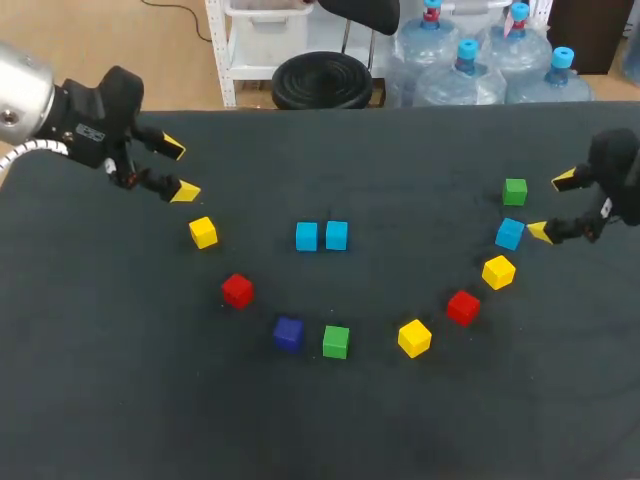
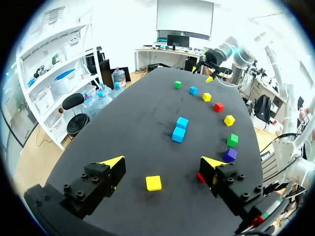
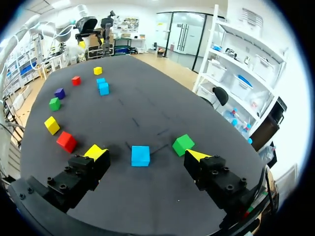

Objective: Place the blue cubes, place green cubes on the blue cubes, place the yellow cubes on the green cubes, then place the red cubes on the yellow cubes, and place purple cube on the red cubes.

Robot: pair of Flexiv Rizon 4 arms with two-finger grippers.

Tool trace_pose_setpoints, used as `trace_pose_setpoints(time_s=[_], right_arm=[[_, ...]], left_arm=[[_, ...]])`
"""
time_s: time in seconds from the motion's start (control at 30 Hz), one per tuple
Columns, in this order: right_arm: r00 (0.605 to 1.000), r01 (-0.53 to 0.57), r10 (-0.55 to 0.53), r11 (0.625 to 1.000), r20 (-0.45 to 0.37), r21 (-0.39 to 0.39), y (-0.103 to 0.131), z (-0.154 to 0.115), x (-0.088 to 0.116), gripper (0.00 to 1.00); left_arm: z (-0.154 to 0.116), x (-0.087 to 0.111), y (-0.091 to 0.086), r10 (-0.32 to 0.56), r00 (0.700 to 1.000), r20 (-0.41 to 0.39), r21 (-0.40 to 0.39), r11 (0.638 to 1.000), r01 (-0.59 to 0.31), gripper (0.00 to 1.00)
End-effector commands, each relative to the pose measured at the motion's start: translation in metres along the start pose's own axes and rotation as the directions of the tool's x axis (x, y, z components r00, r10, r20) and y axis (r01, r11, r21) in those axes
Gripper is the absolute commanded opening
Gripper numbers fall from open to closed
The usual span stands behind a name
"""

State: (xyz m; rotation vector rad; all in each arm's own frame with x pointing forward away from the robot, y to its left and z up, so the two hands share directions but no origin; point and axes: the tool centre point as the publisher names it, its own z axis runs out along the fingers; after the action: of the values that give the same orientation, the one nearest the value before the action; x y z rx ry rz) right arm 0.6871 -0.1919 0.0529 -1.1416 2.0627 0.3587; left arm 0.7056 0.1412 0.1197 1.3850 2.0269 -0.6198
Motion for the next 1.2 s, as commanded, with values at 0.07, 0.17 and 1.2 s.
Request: trace_pose_setpoints(time_s=[0.07, 0.17, 1.2], right_arm=[[1.000, -0.004, 0.004, 1.000, 0.011, 0.000, 0.003, 0.015, 0.003, 1.00], [1.000, -0.007, 0.008, 1.000, 0.009, -0.021, 0.004, 0.021, 0.006, 1.00], [0.999, -0.042, 0.041, 0.998, -0.026, -0.039, 0.006, 0.058, 0.028, 0.86]], left_arm=[[0.000, 0.002, -0.001, 0.003, 1.000, 0.006, -0.002, 1.000, -0.003, 1.00], [0.000, 0.002, -0.001, 0.003, 1.000, 0.006, -0.002, 1.000, -0.003, 1.00], [0.000, 0.002, -0.001, 0.003, 1.000, 0.006, -0.002, 1.000, -0.003, 1.00]])
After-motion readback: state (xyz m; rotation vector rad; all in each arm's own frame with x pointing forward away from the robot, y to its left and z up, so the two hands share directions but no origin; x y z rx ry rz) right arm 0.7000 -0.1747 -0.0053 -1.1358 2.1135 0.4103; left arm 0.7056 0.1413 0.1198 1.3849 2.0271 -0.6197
